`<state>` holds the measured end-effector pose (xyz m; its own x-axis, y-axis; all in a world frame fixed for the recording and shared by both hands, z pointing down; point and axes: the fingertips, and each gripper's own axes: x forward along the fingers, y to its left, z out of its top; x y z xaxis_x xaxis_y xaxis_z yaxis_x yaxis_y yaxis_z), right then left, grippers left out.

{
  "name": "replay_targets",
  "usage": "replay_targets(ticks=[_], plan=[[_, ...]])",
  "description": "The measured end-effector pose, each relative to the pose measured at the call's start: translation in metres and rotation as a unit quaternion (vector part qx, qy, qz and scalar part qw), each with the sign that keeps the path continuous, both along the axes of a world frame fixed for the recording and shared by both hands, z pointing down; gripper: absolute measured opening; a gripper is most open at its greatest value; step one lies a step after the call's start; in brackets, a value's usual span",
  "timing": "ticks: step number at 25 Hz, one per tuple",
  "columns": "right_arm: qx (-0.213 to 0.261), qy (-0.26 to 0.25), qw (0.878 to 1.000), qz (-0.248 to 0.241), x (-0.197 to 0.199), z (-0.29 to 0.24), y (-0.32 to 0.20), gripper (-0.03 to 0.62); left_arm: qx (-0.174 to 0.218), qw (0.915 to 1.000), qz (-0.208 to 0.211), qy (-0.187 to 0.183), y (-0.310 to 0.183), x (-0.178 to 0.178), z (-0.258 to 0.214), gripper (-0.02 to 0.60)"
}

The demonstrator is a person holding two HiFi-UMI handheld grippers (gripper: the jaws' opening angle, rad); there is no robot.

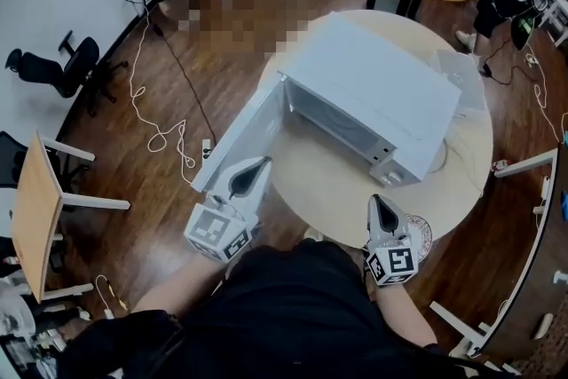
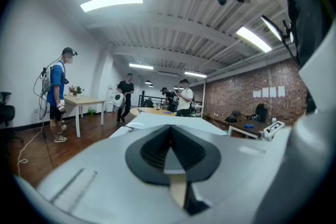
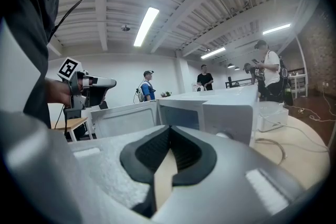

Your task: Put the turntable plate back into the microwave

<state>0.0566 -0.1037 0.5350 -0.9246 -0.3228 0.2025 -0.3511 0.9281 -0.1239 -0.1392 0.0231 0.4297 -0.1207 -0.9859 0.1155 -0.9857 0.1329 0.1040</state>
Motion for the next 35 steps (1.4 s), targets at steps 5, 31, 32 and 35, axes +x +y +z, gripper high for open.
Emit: replay_targets(ticks=[5, 31, 32, 35], plan=[[-0.005, -0.008, 1.0, 0.012, 0.004, -0.008, -0.015, 0.002, -0.006, 0.9999, 0.014, 0.001, -0.019, 0.004, -0.01, 0.003], [-0.03, -0.006, 0.99, 0.138, 0.033, 0.002, -0.028, 0.002, -0.021, 0.9891, 0.146, -0.01, -0.08, 0.005, -0.018, 0.003], [-0.029, -0.005, 0.988, 0.149, 0.035, 0.001, -0.028, 0.002, -0.019, 0.9879, 0.154, -0.009, -0.085, 0.004, -0.019, 0.003], [-0.026, 0.0, 0.985, 0.172, 0.037, 0.0, -0.029, 0.002, -0.011, 0.9846, 0.174, -0.015, -0.1, -0.003, -0.022, 0.003]])
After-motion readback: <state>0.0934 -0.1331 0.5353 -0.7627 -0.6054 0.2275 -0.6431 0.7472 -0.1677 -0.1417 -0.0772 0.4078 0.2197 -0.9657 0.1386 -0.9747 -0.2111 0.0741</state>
